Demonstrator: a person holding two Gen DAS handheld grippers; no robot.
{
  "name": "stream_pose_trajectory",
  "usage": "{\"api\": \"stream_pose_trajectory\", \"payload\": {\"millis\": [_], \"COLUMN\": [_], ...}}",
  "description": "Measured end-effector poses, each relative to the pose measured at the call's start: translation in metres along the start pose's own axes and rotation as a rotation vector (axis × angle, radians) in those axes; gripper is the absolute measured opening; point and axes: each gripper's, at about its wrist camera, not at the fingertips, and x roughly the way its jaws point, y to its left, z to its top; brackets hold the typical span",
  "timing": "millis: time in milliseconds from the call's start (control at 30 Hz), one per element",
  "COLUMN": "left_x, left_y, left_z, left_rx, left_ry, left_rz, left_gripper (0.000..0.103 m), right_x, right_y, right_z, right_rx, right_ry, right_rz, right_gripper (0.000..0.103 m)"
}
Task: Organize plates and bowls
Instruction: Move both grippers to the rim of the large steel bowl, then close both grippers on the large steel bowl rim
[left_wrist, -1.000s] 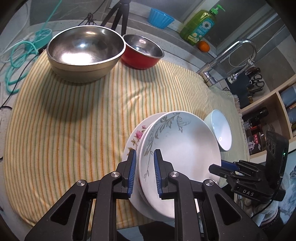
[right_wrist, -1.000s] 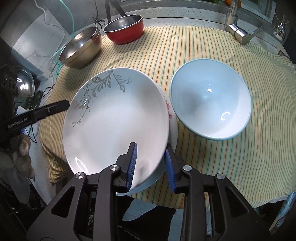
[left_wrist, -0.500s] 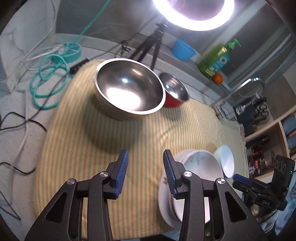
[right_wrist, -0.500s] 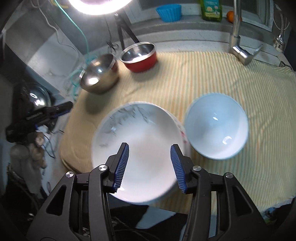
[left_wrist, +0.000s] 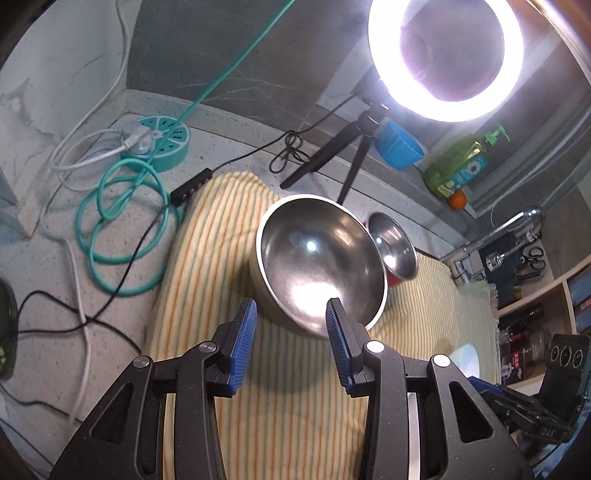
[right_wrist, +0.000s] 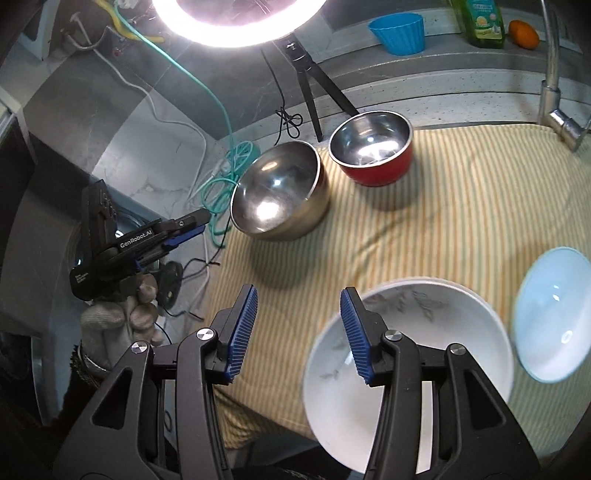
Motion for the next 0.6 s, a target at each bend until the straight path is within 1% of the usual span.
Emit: {"api": "stream_pose_trajectory", "payload": {"millis": [100,200,300,433,533,600], "left_x": [0.01,0.023,0.036,0.052,0.062,0.066], "left_y": [0.007,0.017,0.023,0.028,0.033,0.033], "left_z": [0.016,0.033,0.045,0.055,0.06,0.062], "left_rx": [0.01,0.008,-0.006,-0.011,-0.037,-0.045], "left_ry": [0.012,0.04,0.054,0.079,0.102,0.109], "left_rz": [0.0,-0.018,-0.02,-0.028,-0.057,-0.06], "left_gripper": [0.037,0.037,0.037,0.037,0.037,0.037], "right_x": [0.015,0.032,0.049,0.069,0.079,0.083], "right_y": [-0.001,-0.004,-0.007,-0.014,-0.018,-0.019], "right_z": [0.012,0.023,0.034,0.044,0.05,0.054], "right_rx": [0.047,0.089,0.111,0.155,0.175,0.183], "right_ry": [0.006,0.017,0.031,0.054,0.059,0.061], "right_rz": [0.013,0.014,-0.006,-0.005,-0.001,0.008], "right_gripper": [0.049,0.049,0.049,0.049,0.049,0.049]}}
